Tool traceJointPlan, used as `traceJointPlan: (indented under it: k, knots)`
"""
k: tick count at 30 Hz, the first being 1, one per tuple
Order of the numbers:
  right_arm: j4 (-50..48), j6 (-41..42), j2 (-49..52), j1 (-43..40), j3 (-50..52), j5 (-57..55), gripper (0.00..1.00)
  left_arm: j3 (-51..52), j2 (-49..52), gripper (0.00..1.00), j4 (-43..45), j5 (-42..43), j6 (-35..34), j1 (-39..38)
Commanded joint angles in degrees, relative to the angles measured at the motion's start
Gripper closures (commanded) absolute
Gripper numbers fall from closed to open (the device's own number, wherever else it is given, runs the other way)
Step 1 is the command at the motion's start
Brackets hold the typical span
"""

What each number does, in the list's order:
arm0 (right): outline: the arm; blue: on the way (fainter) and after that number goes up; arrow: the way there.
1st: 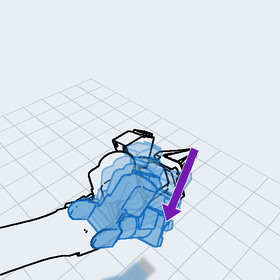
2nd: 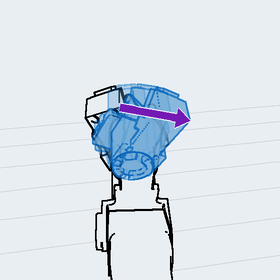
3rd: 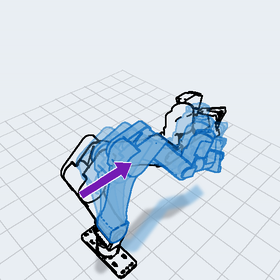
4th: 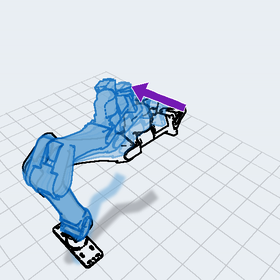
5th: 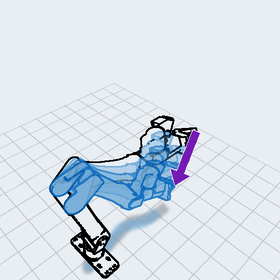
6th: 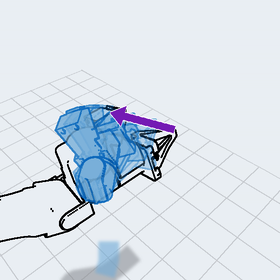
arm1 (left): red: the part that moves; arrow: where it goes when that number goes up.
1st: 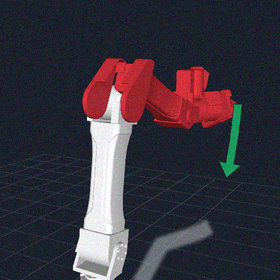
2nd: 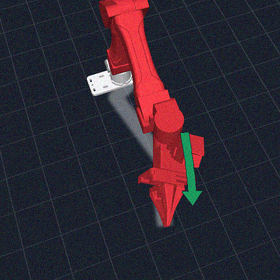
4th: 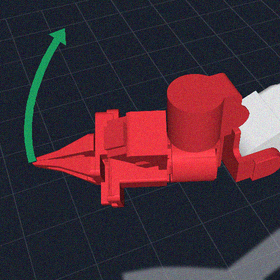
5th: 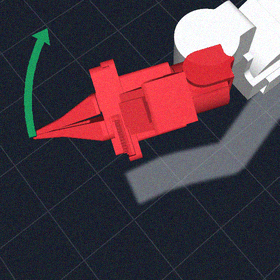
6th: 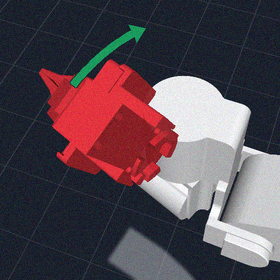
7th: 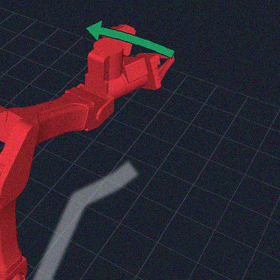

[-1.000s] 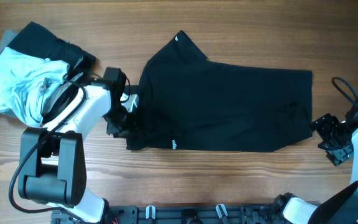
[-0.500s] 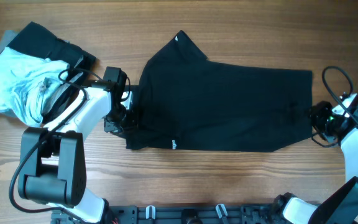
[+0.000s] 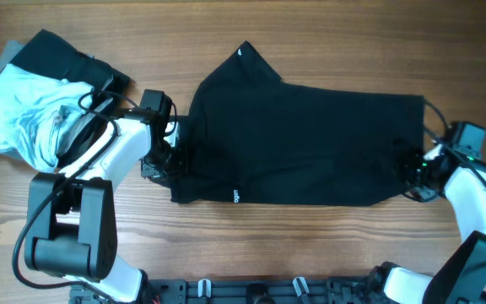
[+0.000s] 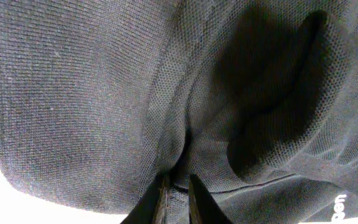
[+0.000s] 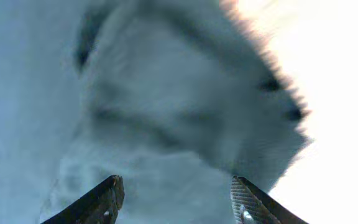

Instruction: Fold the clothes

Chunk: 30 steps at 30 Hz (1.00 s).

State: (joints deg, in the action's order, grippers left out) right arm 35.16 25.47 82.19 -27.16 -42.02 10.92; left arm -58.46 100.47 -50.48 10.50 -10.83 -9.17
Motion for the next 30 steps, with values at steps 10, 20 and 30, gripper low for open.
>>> traceJointPlan:
  k: [10,20,30]
  knots:
    - [0.28,-1.14,7.48,-7.54,-0.61,0.15,0.34,0.17,0.11,0.85,0.17,-0.55,-0.33,0.22]
    - [11.72,-0.81,-0.04,-10.16,-2.78,-4.83,0.96,0.17,0.11,0.83,0.17,-0.57,-0.33,0.22]
    - [21.24,7.76,-4.79,-10.16,-2.75,-21.2,0.17,0.17,0.11,0.77,0.17,-0.57,-0.33,0.22]
